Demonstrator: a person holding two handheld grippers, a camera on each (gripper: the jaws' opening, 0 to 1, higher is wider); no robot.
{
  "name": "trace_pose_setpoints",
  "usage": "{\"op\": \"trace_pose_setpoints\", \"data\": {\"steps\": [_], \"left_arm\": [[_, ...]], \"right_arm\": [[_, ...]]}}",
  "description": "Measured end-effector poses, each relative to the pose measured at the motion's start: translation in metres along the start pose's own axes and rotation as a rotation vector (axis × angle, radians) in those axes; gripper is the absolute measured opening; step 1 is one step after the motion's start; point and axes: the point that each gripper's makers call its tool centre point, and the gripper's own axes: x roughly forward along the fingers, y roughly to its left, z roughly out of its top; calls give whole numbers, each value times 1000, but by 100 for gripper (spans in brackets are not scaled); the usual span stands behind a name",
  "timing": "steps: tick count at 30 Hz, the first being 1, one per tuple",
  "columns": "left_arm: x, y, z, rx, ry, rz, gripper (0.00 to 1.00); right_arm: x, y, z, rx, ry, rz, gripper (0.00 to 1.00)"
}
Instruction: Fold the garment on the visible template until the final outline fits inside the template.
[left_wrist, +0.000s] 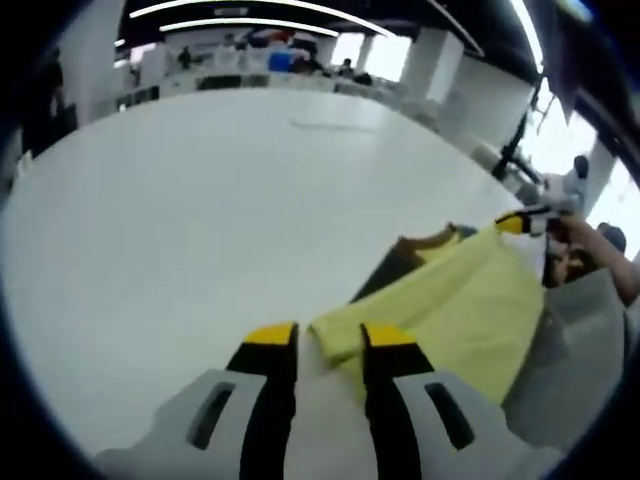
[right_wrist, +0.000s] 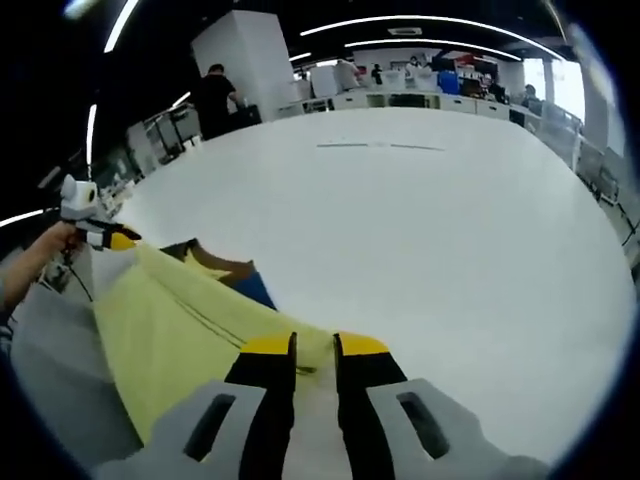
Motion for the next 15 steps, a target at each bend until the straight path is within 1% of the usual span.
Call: {"op": "trace_pose_setpoints", "data": {"steps": [2,5,10,13,15], "left_arm": [[-1,-1,1,10,2,-1,23],[-6,-4,2,37,-5,2,25],[-14,-9,6,56,-14,-9,29],[-16,-12,4,79,4,-20,35],[-17,-14,3,98,18,-23,37]], "right_arm": [[-1,2,1,1,0,8,22],[-5,5,2,-20,1,9,23],[-15,9,10,-34,-26,14,28],[-18,10,13,-76,-22,15,31],[-21,11,14,-87,-24,14,33]]}}
